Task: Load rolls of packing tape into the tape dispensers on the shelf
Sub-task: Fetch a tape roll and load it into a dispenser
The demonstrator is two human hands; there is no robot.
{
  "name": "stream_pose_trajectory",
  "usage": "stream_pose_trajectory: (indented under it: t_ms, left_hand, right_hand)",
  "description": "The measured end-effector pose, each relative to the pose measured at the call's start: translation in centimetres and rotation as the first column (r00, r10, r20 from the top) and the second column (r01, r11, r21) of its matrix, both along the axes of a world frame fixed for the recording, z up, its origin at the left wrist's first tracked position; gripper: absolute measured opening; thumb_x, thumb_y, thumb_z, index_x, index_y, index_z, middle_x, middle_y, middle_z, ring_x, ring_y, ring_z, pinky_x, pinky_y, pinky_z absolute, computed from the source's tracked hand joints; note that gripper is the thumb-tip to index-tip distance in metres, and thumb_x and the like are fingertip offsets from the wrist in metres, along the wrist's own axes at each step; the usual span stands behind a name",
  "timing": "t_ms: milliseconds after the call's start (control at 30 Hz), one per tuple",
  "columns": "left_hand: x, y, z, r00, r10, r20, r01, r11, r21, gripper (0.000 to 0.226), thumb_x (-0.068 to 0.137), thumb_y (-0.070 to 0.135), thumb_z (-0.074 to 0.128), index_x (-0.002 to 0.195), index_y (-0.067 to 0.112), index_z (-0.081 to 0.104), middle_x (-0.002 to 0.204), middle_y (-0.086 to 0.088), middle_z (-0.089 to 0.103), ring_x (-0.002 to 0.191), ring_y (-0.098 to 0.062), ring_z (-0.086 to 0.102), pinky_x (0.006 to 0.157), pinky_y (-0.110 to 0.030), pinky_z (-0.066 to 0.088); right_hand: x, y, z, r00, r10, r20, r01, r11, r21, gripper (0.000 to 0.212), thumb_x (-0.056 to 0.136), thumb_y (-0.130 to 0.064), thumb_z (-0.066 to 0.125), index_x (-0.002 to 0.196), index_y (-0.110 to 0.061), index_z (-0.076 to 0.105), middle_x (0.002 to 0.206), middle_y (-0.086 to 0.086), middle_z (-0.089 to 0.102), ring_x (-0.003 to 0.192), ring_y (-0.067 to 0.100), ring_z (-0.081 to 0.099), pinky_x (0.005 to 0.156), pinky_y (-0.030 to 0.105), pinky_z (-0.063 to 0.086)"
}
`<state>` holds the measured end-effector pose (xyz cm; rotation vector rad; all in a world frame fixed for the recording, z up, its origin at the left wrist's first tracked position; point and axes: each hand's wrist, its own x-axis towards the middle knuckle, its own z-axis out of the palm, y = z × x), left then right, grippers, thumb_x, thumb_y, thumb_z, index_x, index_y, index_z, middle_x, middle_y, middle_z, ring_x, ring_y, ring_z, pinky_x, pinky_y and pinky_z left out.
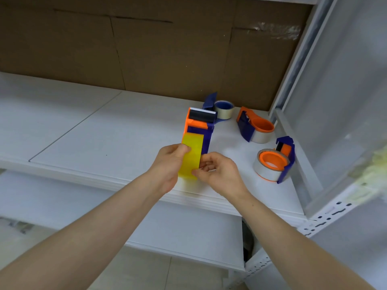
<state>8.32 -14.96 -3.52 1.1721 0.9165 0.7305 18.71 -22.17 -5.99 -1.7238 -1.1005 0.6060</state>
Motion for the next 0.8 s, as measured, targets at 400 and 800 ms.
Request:
stream_pose_trajectory:
  t_ms: [400,800]
  left_hand:
    - [-0.2,-0.3,-0.6,0.999,-0.020,0.036,0.020,1.000,0.015,0.019,0.092,0.010,0.049,0.084,0.014,0.066,0.083,-0.008,0.067,0.074,-0.020,0.062,0.074,-0.031,0.051]
    - [-0.5,-0.3,-0.9,0.992,-0.071,0.106,0.067,0.997,0.039,0.024,0.091,0.004,0.045,0.088,0.015,0.067,0.085,-0.008,0.067,0.070,-0.014,0.063,0.066,-0.023,0.052]
  right_hand:
    - [0.2,0.4,0.3,0.999,0.014,-0.036,-0.010,0.994,0.110,0.018,0.080,-0.010,0.070,0.097,-0.011,0.066,0.074,-0.005,0.060,0.055,-0.005,0.054,0.061,0.009,0.048]
    - [-0.3,0.4,0.3,0.973,-0.008,-0.231,0.039,0.991,0.130,0.018,0.080,-0.007,0.069,0.095,-0.015,0.063,0.089,0.009,0.067,0.075,0.016,0.062,0.074,0.030,0.056]
